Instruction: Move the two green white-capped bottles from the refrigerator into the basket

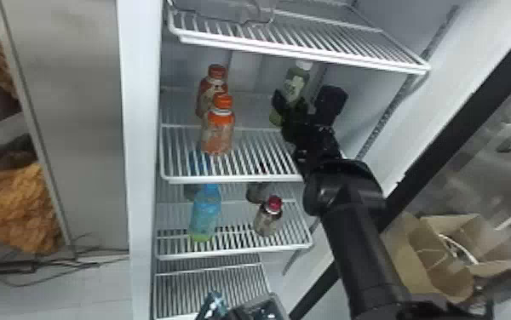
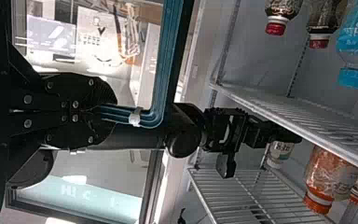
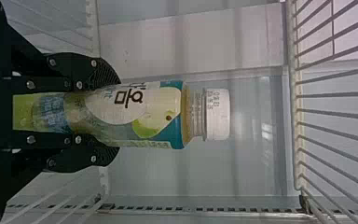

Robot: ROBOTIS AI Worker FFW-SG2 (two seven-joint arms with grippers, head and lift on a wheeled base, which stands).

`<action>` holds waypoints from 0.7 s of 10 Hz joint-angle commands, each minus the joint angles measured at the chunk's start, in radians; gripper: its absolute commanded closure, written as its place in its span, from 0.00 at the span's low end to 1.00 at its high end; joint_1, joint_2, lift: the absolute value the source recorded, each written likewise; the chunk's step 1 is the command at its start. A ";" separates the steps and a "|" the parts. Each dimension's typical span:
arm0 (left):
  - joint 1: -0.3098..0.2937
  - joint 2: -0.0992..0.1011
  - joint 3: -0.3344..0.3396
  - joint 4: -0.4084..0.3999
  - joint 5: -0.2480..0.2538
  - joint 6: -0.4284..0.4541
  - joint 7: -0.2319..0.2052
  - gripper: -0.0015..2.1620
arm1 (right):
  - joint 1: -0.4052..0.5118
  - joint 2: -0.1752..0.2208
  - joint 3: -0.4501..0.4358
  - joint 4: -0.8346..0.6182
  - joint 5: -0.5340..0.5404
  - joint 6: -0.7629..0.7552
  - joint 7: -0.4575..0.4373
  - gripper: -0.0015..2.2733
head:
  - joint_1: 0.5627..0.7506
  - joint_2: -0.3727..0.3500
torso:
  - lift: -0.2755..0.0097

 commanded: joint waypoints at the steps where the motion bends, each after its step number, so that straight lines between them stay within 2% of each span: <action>1: 0.000 0.002 -0.004 0.002 0.003 -0.003 0.000 0.56 | 0.004 0.000 0.001 -0.006 0.002 0.000 0.000 0.45 | 0.70 0.03 | 0.95; 4: 0.002 0.002 -0.004 0.002 0.005 -0.003 0.000 0.56 | 0.031 -0.002 0.005 -0.045 0.002 -0.012 0.002 0.45 | 0.70 0.03 | 0.95; 7: 0.005 0.002 -0.002 0.002 0.007 -0.006 0.000 0.56 | 0.105 0.000 0.005 -0.160 0.008 -0.015 0.003 0.45 | 0.70 0.03 | 0.95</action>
